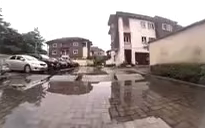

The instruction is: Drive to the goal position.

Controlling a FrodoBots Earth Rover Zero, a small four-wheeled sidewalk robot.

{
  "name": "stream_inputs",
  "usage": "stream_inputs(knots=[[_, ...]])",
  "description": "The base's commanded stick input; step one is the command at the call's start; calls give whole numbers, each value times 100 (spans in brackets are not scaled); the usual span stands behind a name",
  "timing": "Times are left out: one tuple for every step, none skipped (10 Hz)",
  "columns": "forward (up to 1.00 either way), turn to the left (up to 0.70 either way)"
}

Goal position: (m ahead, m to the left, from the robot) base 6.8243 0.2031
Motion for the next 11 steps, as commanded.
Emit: stream_inputs(knots=[[50, 0], [50, 0], [50, 0], [50, 0], [50, 0], [50, 0], [50, 0], [50, 0], [50, 0], [50, 0], [50, 0]])
